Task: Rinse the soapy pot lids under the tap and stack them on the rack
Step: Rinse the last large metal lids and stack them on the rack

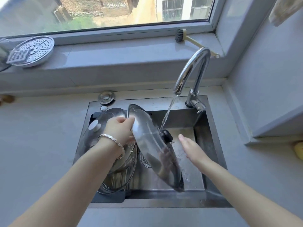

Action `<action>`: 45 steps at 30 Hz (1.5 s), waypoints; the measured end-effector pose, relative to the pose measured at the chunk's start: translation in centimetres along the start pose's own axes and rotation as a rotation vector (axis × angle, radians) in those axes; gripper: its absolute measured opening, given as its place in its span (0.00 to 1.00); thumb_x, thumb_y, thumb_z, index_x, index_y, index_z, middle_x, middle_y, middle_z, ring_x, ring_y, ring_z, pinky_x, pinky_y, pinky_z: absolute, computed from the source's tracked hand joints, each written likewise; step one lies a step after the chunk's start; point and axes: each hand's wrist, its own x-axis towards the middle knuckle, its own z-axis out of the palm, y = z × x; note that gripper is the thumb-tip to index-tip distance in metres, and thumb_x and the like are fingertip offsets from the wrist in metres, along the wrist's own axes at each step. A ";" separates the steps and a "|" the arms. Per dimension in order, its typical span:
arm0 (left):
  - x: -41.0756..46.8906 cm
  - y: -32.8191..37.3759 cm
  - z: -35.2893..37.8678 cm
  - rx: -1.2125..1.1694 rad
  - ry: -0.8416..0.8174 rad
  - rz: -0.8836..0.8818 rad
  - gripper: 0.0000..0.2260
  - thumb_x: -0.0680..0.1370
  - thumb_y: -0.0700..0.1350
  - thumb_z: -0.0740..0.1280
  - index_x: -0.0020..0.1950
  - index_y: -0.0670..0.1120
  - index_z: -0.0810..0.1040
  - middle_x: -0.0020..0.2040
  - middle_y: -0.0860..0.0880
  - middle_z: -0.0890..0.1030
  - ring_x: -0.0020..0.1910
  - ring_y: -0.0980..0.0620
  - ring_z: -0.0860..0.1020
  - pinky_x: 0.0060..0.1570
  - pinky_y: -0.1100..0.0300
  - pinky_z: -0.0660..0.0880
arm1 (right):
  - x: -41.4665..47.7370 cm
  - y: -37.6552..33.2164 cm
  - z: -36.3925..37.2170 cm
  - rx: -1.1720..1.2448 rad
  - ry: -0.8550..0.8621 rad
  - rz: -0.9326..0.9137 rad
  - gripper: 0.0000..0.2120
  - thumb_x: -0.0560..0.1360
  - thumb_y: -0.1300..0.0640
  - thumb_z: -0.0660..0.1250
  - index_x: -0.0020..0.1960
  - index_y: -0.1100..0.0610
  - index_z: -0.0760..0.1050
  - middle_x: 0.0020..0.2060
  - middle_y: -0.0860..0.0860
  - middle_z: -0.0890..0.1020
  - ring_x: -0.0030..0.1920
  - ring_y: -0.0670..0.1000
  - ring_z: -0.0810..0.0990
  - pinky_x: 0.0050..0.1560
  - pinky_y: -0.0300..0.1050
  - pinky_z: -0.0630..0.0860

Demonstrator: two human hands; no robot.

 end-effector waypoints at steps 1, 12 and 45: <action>-0.4 0.4 0.7 -0.019 -0.044 -0.048 0.10 0.77 0.38 0.62 0.35 0.41 0.69 0.31 0.46 0.70 0.26 0.52 0.73 0.21 0.65 0.75 | -1.1 -1.3 -0.2 0.020 -0.061 -0.083 0.28 0.78 0.40 0.53 0.73 0.55 0.61 0.68 0.49 0.70 0.66 0.50 0.70 0.68 0.48 0.66; -0.8 1.6 6.5 -0.376 -0.285 -0.261 0.15 0.80 0.46 0.58 0.57 0.35 0.71 0.49 0.39 0.77 0.50 0.42 0.79 0.44 0.52 0.80 | -3.5 -5.2 -5.0 -0.731 0.252 -0.441 0.19 0.76 0.63 0.56 0.64 0.51 0.66 0.47 0.61 0.81 0.48 0.64 0.78 0.45 0.51 0.73; 5.1 -5.3 -2.2 -0.092 0.447 0.037 0.22 0.77 0.61 0.58 0.31 0.46 0.63 0.30 0.47 0.65 0.32 0.48 0.64 0.35 0.57 0.63 | 2.5 -3.7 -5.9 0.255 0.270 -0.233 0.34 0.73 0.33 0.52 0.52 0.62 0.78 0.45 0.64 0.82 0.46 0.57 0.82 0.54 0.55 0.78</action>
